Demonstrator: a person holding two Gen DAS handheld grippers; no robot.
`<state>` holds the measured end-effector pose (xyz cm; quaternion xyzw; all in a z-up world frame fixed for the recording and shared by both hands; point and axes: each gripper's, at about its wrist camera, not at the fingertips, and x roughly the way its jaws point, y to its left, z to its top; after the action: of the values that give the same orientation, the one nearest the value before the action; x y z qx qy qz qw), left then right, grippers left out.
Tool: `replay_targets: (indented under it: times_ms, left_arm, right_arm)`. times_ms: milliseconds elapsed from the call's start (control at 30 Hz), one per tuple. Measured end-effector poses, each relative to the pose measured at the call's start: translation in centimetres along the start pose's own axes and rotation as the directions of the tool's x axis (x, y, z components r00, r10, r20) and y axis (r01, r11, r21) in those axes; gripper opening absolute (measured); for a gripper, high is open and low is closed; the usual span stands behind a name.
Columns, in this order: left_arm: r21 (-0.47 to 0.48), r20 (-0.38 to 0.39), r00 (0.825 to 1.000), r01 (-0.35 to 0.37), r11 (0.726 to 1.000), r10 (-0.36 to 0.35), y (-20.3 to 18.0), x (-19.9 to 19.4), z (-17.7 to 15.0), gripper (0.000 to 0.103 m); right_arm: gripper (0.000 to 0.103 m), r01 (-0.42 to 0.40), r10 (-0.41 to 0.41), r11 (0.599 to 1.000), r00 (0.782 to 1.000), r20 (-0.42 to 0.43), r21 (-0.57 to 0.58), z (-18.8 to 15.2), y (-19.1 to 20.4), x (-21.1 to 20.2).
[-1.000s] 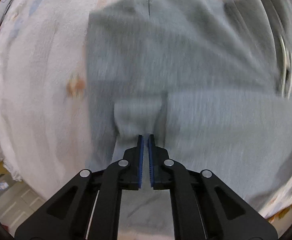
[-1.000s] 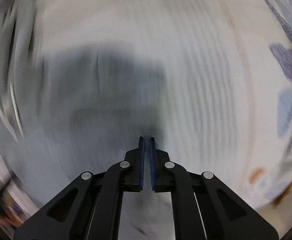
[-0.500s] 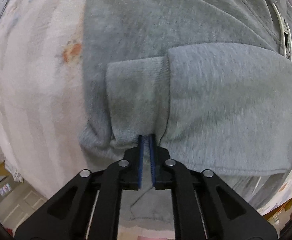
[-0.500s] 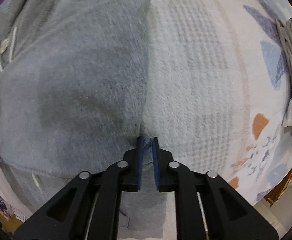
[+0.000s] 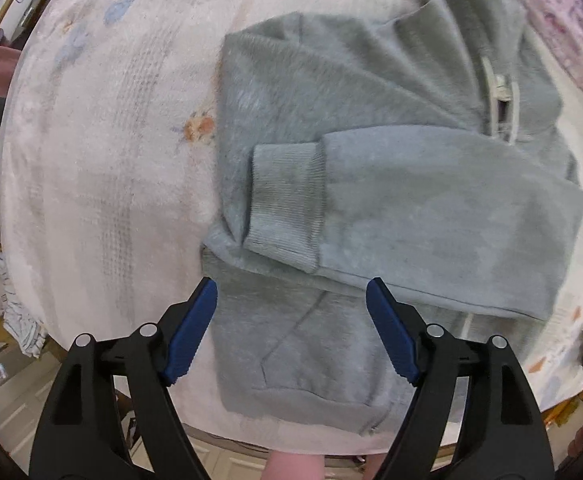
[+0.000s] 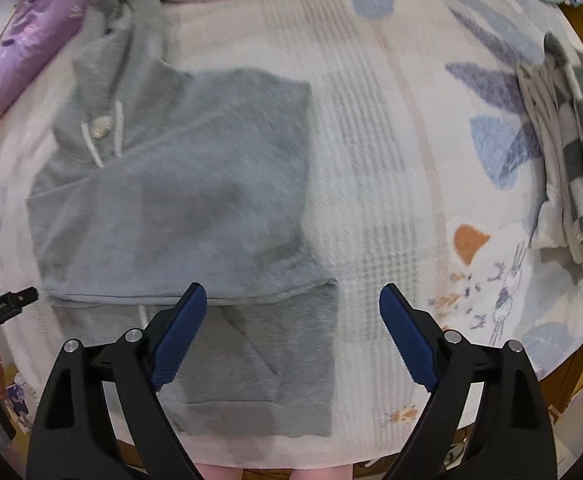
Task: Fold large clothes
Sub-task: 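Open the left tool and withdraw both tools above the hoodie, then move both tools to the hoodie hood and grasp its edge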
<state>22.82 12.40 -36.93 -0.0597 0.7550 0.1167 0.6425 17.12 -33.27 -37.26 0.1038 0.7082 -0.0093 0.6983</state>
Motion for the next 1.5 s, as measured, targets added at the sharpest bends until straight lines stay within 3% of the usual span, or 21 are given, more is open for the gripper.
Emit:
replay_targets:
  times_ms: [167,300,500,767,900,1067,1167,1333,1400,1500]
  left_arm:
    - [0.019,0.023,1.0,0.004,1.0,-0.005,-2.9,-2.8,0.6,0.078]
    - [0.02,0.056,0.998,0.027,0.999,-0.028,-3.8,-3.8,3.5,0.078]
    - [0.035,0.098,0.994,0.052,0.998,-0.055,-6.3,-3.7,8.3,0.078]
    - [0.069,0.128,0.984,0.115,0.991,-0.124,-9.7,-4.2,15.5,0.078]
    - [0.058,0.132,0.979,0.15,0.987,-0.157,-11.2,-2.7,20.0,0.079]
    - [-0.018,0.153,0.985,0.084,0.996,-0.08,-11.3,-0.5,25.0,0.08]
    - [-0.031,0.165,0.981,0.113,0.993,-0.106,-11.7,0.3,27.8,0.08]
    - [0.033,0.265,0.963,0.049,0.998,-0.056,-13.9,0.1,33.7,0.08]
    - [0.074,0.307,0.947,0.071,0.995,-0.091,-15.0,-0.2,35.7,0.08]
    - [0.136,0.396,0.91,0.073,0.988,-0.122,-16.6,-0.4,37.9,0.079]
  right_arm:
    - [0.085,-0.041,0.042,0.999,0.998,0.038,-0.017,5.1,3.8,-1.3]
    - [0.085,-0.078,0.082,0.996,0.994,0.078,-0.046,8.6,6.1,-2.4]
    - [0.093,-0.107,0.117,0.991,0.984,0.131,-0.086,14.5,8.7,-3.0]
    - [0.095,-0.157,0.168,0.983,0.979,0.114,-0.099,20.6,10.9,-1.5]
    - [0.095,-0.164,0.174,0.981,0.98,0.101,-0.1,22.7,11.4,-0.5]
    - [0.095,-0.181,0.186,0.982,0.979,0.082,-0.062,24.0,10.6,0.6]
    - [0.095,-0.193,0.194,0.981,0.978,0.077,-0.029,24.1,9.7,1.4]
    - [0.095,-0.186,0.185,0.982,0.982,0.033,0.02,23.3,8.0,3.7]
    - [0.095,-0.187,0.187,0.981,0.982,-0.003,0.046,22.8,7.4,5.1]
    - [0.095,-0.197,0.2,0.976,0.979,-0.023,0.092,22.1,6.7,6.4]
